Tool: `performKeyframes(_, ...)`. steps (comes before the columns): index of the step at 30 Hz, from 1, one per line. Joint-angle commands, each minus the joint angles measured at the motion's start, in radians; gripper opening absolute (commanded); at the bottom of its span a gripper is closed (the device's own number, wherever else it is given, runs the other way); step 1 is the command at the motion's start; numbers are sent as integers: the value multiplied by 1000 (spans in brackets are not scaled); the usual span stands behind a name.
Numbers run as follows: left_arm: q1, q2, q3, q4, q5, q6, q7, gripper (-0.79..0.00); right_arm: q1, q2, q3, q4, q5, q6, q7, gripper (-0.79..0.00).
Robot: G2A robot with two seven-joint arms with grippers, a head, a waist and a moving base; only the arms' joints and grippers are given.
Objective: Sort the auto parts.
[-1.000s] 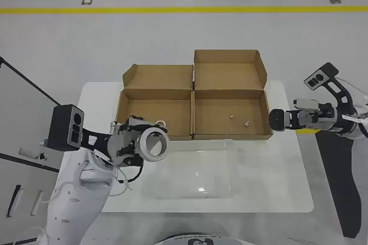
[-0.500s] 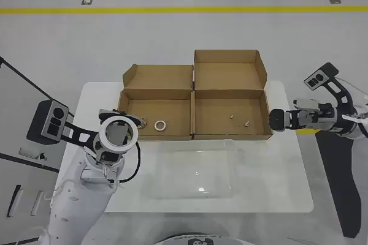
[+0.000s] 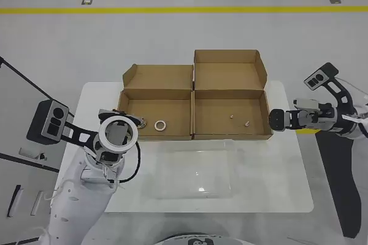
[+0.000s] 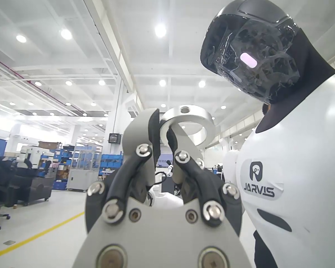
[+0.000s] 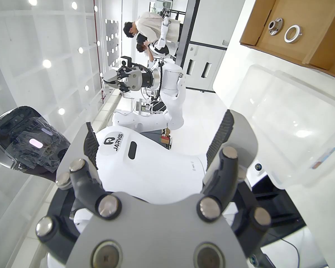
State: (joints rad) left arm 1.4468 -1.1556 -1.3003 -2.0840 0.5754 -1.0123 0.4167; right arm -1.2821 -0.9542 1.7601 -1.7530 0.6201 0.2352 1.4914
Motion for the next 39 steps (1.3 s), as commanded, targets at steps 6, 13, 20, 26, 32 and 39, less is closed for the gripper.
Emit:
performKeyframes(6,0,0,0,0,0,0,0,-785,0,0,0,0,0,0,0,0)
performKeyframes(13,-2,-3,-5,-10,3,81,-32,-785,0,0,0,0,0,0,0,0)
performKeyframes(20,-30,-5,-23,14,29,269,-170,-785,0,0,0,0,0,0,0,0)
performKeyframes(26,-74,10,-59,3,133,289,-431,-785,0,0,0,0,0,0,0,0)
performKeyframes(32,-80,31,-96,-30,168,237,-676,-785,0,0,0,0,0,0,0,0)
performKeyframes(39,-124,41,-80,-39,244,209,-798,-785,0,0,0,0,0,0,0,0)
